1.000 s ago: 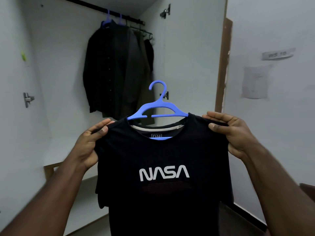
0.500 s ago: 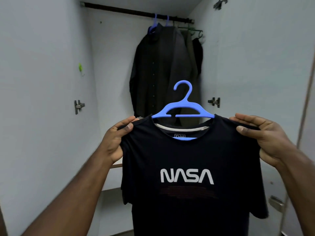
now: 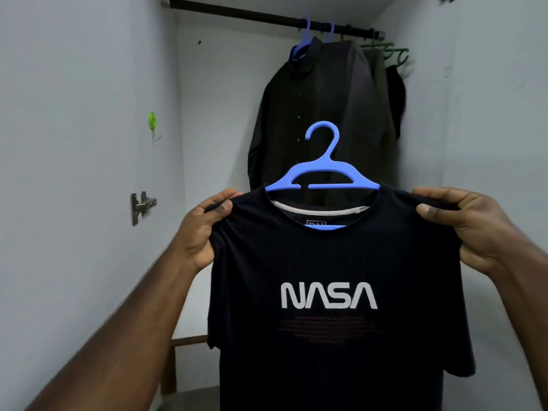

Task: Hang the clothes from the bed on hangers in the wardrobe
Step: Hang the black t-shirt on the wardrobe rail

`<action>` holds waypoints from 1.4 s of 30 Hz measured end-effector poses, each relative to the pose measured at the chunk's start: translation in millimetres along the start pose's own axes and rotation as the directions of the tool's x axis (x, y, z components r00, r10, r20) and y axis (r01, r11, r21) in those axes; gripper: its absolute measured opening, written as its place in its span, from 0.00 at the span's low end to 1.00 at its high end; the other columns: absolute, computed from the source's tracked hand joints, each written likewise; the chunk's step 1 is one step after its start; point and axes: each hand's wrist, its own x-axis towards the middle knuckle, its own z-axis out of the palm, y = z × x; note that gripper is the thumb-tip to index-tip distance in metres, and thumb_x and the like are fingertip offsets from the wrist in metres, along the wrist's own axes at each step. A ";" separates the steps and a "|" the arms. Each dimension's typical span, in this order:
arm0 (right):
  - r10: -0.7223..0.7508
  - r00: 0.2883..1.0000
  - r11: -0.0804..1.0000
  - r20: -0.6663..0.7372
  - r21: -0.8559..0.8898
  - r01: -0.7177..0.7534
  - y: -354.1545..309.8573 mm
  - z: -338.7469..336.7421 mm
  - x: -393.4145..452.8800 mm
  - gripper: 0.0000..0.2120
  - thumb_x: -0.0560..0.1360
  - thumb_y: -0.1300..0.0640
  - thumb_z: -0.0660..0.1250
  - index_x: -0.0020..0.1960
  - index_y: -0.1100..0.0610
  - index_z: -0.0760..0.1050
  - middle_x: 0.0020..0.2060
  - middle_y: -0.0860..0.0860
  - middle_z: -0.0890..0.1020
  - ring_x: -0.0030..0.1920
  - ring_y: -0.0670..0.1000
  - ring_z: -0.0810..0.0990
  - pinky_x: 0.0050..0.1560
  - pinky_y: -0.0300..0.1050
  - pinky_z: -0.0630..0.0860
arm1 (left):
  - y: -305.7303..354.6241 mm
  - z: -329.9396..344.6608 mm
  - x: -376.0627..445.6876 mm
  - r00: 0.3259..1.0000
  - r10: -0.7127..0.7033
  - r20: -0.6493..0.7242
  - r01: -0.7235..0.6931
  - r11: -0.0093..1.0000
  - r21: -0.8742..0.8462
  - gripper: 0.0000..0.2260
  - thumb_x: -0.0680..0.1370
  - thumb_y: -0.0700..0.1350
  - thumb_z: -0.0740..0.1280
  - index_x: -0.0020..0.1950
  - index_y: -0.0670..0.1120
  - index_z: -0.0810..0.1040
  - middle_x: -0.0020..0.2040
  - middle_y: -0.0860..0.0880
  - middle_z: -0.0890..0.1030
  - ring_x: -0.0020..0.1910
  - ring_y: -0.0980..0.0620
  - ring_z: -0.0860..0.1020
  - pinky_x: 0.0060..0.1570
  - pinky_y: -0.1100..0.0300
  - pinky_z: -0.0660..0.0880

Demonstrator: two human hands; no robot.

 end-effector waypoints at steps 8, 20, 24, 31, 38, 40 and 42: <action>-0.039 0.999 0.999 0.009 -0.024 0.040 25.7 20.1 90.7 0.26 0.59 0.60 0.78 0.57 0.56 0.83 0.51 0.57 0.86 0.52 0.54 0.85 0.50 0.46 0.83 | -6.4 -29.4 88.3 0.998 0.054 0.008 -0.054 0.998 0.008 0.15 0.74 0.39 0.68 0.61 0.44 0.80 0.63 0.44 0.82 0.59 0.48 0.82 0.60 0.55 0.79; -0.130 0.989 0.992 0.066 0.011 0.129 49.3 24.3 213.7 0.15 0.72 0.68 0.72 0.55 0.55 0.84 0.51 0.57 0.86 0.53 0.54 0.85 0.49 0.45 0.82 | -22.2 -28.7 186.6 0.993 0.122 -0.004 -0.121 0.990 0.066 0.12 0.79 0.38 0.64 0.50 0.48 0.87 0.62 0.46 0.83 0.58 0.50 0.83 0.57 0.57 0.80; -0.163 0.984 0.987 0.069 0.022 0.162 45.2 28.3 244.3 0.15 0.71 0.68 0.72 0.54 0.55 0.84 0.51 0.57 0.86 0.53 0.55 0.85 0.50 0.46 0.82 | -18.3 -25.8 214.3 0.990 0.142 -0.002 -0.141 0.988 0.067 0.12 0.80 0.38 0.64 0.50 0.48 0.87 0.61 0.47 0.83 0.56 0.51 0.83 0.55 0.57 0.80; -0.206 0.977 0.979 0.062 0.001 0.206 34.2 47.7 284.0 0.15 0.71 0.68 0.72 0.57 0.57 0.83 0.50 0.58 0.86 0.53 0.56 0.85 0.53 0.51 0.83 | -6.3 -31.7 265.7 0.989 0.142 0.032 -0.142 0.990 0.014 0.10 0.78 0.40 0.66 0.50 0.47 0.87 0.60 0.47 0.84 0.54 0.50 0.84 0.52 0.57 0.82; -0.264 0.964 0.964 0.012 -0.017 0.264 31.2 84.3 320.2 0.15 0.72 0.68 0.72 0.57 0.58 0.83 0.50 0.59 0.86 0.52 0.56 0.85 0.52 0.51 0.83 | 13.5 -50.7 328.2 0.984 0.177 0.018 -0.177 0.979 0.105 0.14 0.77 0.41 0.69 0.63 0.45 0.80 0.59 0.44 0.83 0.52 0.49 0.84 0.53 0.55 0.82; -0.277 0.961 0.961 -0.005 -0.028 0.277 31.7 96.4 329.8 0.14 0.72 0.68 0.72 0.55 0.57 0.83 0.48 0.58 0.87 0.49 0.54 0.86 0.47 0.48 0.84 | 16.7 -59.2 347.8 0.974 0.223 -0.043 -0.205 0.943 0.264 0.14 0.78 0.43 0.70 0.63 0.45 0.80 0.59 0.43 0.83 0.54 0.49 0.83 0.53 0.55 0.80; -0.293 0.956 0.956 -0.030 -0.027 0.292 31.6 108.2 341.2 0.13 0.73 0.68 0.71 0.55 0.57 0.83 0.46 0.57 0.87 0.47 0.53 0.87 0.43 0.45 0.84 | 18.6 -65.8 367.9 0.928 0.358 -0.105 -0.268 0.835 0.481 0.18 0.77 0.46 0.73 0.66 0.46 0.78 0.62 0.46 0.81 0.60 0.48 0.81 0.58 0.54 0.78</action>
